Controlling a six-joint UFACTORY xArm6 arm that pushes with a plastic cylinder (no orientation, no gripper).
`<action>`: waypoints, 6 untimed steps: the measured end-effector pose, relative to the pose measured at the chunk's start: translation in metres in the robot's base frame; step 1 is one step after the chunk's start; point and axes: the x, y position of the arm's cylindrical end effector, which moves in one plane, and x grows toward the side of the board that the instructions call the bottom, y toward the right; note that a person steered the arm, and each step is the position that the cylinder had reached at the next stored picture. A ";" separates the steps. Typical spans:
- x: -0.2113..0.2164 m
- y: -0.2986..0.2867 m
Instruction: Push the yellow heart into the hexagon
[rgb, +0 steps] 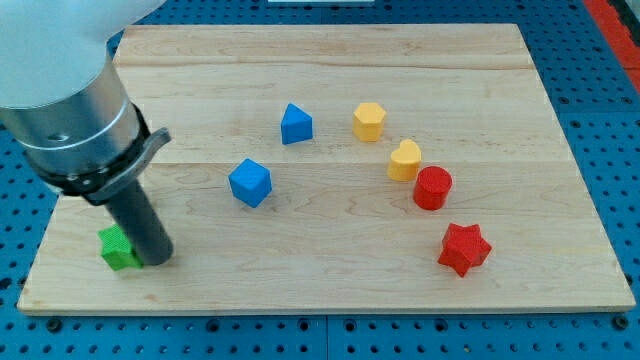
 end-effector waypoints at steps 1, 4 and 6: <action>-0.002 0.109; -0.105 0.247; -0.143 0.263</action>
